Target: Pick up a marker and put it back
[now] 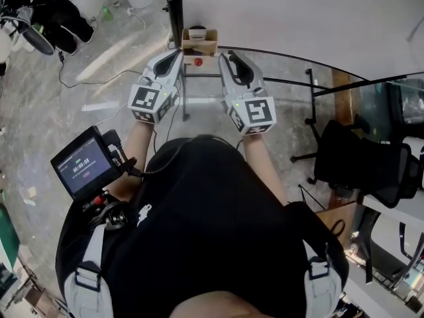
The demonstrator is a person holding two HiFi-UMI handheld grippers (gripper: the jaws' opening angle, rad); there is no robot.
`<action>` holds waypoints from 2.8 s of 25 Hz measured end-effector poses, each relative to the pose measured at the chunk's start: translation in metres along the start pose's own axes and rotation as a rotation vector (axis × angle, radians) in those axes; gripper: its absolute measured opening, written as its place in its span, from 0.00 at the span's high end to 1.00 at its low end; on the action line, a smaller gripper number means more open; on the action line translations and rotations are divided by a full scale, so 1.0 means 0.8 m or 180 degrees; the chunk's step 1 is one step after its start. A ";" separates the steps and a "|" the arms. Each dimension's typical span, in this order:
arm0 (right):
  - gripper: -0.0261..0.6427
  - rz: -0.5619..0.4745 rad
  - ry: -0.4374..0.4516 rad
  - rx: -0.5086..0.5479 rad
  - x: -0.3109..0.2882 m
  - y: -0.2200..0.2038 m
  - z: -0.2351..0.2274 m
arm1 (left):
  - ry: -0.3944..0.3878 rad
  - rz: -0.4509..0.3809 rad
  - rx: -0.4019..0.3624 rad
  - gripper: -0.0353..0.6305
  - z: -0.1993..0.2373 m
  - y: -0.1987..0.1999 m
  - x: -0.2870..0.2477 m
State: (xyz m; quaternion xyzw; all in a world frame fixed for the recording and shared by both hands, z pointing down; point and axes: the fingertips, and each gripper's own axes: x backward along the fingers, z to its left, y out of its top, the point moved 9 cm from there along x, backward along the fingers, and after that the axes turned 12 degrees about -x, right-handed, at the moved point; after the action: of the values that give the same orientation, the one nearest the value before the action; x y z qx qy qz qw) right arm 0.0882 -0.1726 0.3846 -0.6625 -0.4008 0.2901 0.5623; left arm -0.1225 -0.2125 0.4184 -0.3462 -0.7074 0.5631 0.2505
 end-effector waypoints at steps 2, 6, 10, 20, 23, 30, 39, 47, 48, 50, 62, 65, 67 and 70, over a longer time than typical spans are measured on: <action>0.84 0.0002 0.0007 0.0000 -0.001 0.000 0.000 | -0.0007 -0.0016 -0.0014 0.94 0.000 0.001 0.000; 0.84 0.0006 0.0000 -0.0003 0.000 0.000 -0.003 | 0.0002 -0.0007 -0.0038 0.94 -0.002 0.002 -0.002; 0.84 0.0009 -0.0007 -0.0002 0.000 0.000 -0.005 | 0.0007 0.0015 -0.0055 0.94 -0.002 0.002 -0.003; 0.84 0.0049 -0.0018 -0.0018 -0.008 -0.006 -0.016 | 0.0043 0.0010 -0.0076 0.94 -0.001 0.009 -0.007; 0.84 0.0068 -0.0017 -0.0026 -0.014 -0.011 -0.023 | 0.0089 0.0024 -0.0080 0.94 0.002 0.007 -0.006; 0.84 0.0146 0.0026 -0.0011 -0.036 -0.025 -0.038 | 0.0205 0.0050 -0.0032 0.94 0.008 0.002 -0.004; 0.84 0.0356 0.0095 -0.0004 -0.066 -0.062 -0.053 | 0.0453 0.0093 0.0037 0.94 0.023 -0.007 0.009; 0.84 0.0582 0.0136 0.0011 -0.091 -0.100 -0.072 | 0.0634 0.0145 0.0074 0.94 0.031 -0.020 0.019; 0.84 0.0603 0.0140 0.0012 -0.094 -0.104 -0.074 | 0.0658 0.0152 0.0078 0.94 0.031 -0.022 0.021; 0.84 0.0643 0.0149 0.0007 -0.099 -0.110 -0.078 | 0.0704 0.0163 0.0091 0.94 0.033 -0.023 0.024; 0.84 0.0842 0.0179 0.0096 -0.115 -0.137 -0.090 | 0.0879 0.0244 0.0138 0.94 0.038 -0.022 0.032; 0.83 0.0866 0.0185 0.0121 -0.114 -0.142 -0.090 | 0.0877 0.0260 0.0124 0.94 0.039 -0.021 0.033; 0.83 0.0881 0.0190 0.0140 -0.113 -0.145 -0.089 | 0.0865 0.0299 0.0134 0.94 0.038 -0.021 0.033; 0.83 0.0910 0.0179 0.0155 -0.111 -0.150 -0.089 | 0.0870 0.0273 0.0103 0.94 0.039 -0.021 0.033</action>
State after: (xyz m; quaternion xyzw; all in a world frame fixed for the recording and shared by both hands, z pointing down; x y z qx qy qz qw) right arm 0.0773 -0.2797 0.5103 -0.7069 -0.2793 0.3582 0.5421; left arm -0.1655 -0.2137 0.4260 -0.4454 -0.6421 0.5322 0.3258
